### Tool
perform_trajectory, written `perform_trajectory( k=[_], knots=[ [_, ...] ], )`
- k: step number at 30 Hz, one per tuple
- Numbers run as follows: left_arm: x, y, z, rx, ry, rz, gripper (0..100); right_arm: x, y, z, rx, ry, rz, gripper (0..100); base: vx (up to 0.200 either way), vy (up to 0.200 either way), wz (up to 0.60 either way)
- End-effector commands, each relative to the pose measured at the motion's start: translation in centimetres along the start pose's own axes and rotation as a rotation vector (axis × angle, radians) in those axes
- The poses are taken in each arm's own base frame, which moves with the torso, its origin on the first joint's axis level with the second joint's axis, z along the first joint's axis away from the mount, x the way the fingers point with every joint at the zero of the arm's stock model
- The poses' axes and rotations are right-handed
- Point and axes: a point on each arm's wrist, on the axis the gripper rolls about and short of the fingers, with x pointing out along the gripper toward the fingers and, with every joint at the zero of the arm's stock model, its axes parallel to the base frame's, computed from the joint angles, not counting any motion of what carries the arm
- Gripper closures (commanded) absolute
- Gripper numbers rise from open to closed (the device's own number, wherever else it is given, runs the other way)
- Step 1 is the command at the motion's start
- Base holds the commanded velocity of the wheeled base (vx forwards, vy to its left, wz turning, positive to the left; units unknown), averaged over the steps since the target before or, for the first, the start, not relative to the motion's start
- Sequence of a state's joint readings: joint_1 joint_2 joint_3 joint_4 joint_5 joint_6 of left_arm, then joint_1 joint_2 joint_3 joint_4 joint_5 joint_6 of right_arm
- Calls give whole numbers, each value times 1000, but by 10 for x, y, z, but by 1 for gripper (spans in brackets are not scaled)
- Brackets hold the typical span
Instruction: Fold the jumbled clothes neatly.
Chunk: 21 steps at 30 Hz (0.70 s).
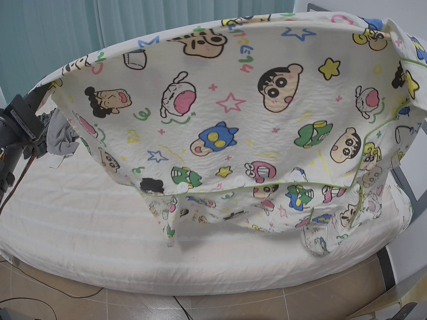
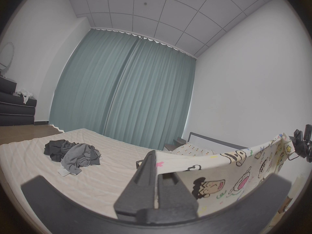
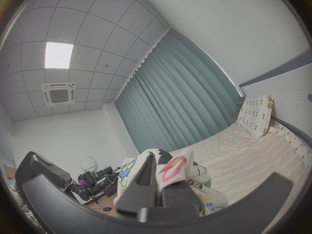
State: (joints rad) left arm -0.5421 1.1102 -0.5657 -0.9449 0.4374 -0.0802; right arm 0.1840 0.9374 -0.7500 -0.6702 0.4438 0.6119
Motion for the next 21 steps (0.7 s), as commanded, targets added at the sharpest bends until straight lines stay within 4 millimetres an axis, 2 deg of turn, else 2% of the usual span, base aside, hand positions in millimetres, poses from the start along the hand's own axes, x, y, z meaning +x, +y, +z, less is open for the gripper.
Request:
perform_trajectory(
  k=[1, 5, 12, 21],
  knots=[
    [-12, 4, -7, 6, 28, -10, 100, -3, -4, -8, 18, 31, -26, 100, 0, 0, 0],
    [-22, 10, -30, 50, 125, -1, 100, -6, -17, -20, 44, 86, -98, 100, 0, 0, 0],
    [-26, 14, -55, 94, 221, 10, 100, -13, -42, -50, 100, 205, -165, 100, 0, 0, 0],
    [-10, 10, -89, 128, 351, 30, 100, -8, -69, -72, 160, 286, -256, 100, 0, 0, 0]
  ],
)
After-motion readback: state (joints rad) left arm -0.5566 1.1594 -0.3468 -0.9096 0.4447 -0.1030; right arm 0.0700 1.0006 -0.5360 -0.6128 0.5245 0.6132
